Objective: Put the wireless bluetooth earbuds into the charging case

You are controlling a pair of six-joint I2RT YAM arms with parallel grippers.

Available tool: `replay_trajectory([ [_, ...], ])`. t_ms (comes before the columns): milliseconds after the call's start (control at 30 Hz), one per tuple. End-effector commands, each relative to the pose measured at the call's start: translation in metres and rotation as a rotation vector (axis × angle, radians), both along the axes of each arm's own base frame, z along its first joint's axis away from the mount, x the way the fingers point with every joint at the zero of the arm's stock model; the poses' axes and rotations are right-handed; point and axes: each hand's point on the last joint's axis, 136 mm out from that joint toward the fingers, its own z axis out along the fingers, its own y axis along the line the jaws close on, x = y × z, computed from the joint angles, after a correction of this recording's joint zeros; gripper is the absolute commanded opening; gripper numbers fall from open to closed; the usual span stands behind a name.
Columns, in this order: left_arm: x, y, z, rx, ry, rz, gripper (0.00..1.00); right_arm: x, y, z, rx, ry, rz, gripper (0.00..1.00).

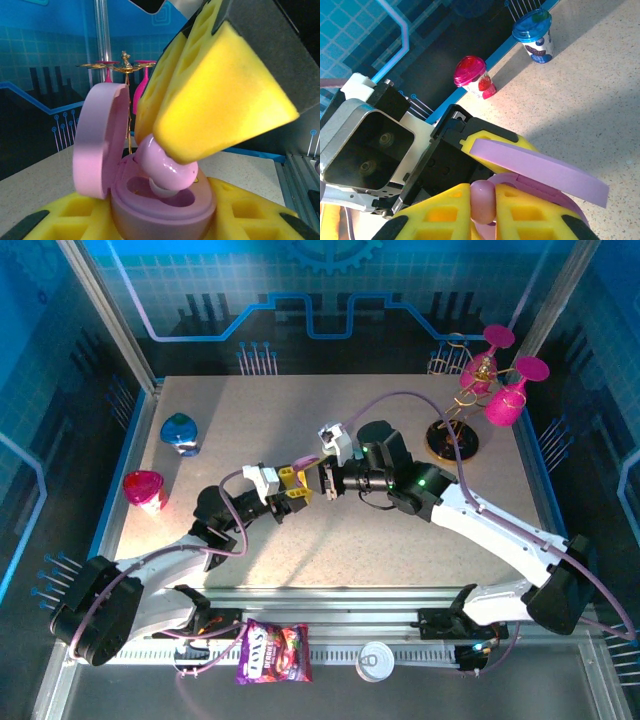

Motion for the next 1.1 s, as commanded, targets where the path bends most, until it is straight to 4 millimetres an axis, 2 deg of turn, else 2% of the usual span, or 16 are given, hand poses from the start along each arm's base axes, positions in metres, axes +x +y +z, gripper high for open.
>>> replay_trajectory([
  [0, -0.001, 0.005, 0.014, -0.020, -0.067, 0.026, 0.32, -0.005, 0.004, 0.002, -0.012, 0.002, 0.022, 0.16],
  [100, 0.000, 0.004, 0.014, -0.020, -0.065, 0.026, 0.32, -0.009, 0.005, -0.001, -0.017, 0.013, 0.038, 0.19],
  [367, -0.001, 0.003, 0.019, -0.032, -0.066, 0.009, 0.32, 0.000, -0.003, -0.014, -0.072, 0.017, -0.025, 0.24],
  [733, -0.001, 0.003, 0.017, -0.028, -0.060, 0.009, 0.32, 0.000, -0.004, -0.003, -0.067, -0.011, -0.025, 0.31],
  [867, -0.001, 0.003, 0.014, -0.022, -0.059, 0.015, 0.32, -0.006, -0.006, 0.011, -0.027, -0.052, -0.005, 0.39],
  [1067, -0.003, 0.000, 0.008, -0.008, -0.068, -0.005, 0.32, -0.021, -0.013, 0.044, 0.078, -0.170, 0.046, 0.52],
])
